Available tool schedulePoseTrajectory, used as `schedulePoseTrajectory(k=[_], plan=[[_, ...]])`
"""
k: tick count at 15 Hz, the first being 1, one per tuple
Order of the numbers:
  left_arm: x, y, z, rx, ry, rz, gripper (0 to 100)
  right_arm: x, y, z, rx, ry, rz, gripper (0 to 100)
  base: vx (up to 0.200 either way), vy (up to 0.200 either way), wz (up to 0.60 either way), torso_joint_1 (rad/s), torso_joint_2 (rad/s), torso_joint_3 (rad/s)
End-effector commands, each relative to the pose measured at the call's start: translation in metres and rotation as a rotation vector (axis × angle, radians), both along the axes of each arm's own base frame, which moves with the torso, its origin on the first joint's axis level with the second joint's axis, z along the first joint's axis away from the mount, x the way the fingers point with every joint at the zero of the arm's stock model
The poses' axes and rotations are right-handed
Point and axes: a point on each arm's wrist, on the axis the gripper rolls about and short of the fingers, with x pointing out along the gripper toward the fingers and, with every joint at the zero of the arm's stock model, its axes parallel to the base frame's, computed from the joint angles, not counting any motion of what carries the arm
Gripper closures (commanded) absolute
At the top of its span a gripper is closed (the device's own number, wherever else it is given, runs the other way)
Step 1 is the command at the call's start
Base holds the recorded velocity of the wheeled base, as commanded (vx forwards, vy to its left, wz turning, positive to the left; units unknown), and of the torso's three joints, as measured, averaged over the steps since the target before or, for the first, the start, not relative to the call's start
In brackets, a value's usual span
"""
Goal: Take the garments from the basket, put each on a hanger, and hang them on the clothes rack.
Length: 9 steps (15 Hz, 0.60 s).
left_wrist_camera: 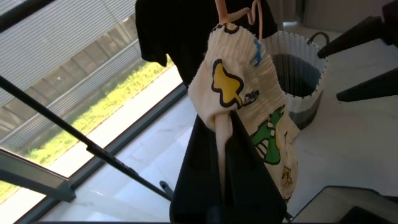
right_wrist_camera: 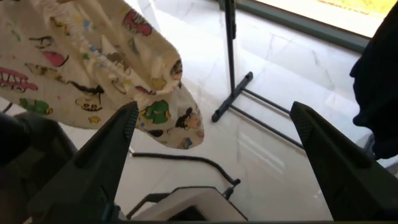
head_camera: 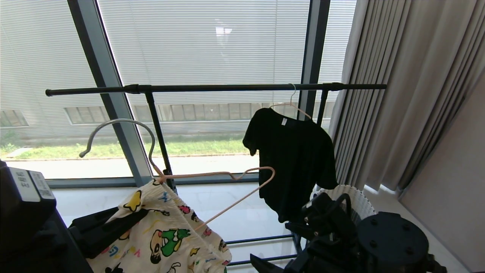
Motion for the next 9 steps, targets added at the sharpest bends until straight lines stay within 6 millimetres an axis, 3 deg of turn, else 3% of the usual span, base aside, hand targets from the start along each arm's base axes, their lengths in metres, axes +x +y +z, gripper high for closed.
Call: schedulePoseTrajectory(k=[1, 5, 9], plan=[[0.0, 0.0, 0.008, -0.018, -0.023, -0.003, 100, 0.021, 0.035, -0.014, 0.014, 0.019, -0.066, 0, 0.0, 0.0, 0.0, 0.0, 0.0, 0.0], [0.0, -0.001, 0.008, -0.017, -0.021, -0.005, 100, 0.032, 0.061, -0.02, 0.044, 0.021, -0.097, 0, 0.0, 0.0, 0.0, 0.0, 0.0, 0.0], [0.005, -0.005, 0.005, -0.002, -0.002, -0.003, 100, 0.0, 0.072, -0.032, 0.001, 0.037, -0.005, 0, 0.0, 0.0, 0.0, 0.0, 0.0, 0.0]])
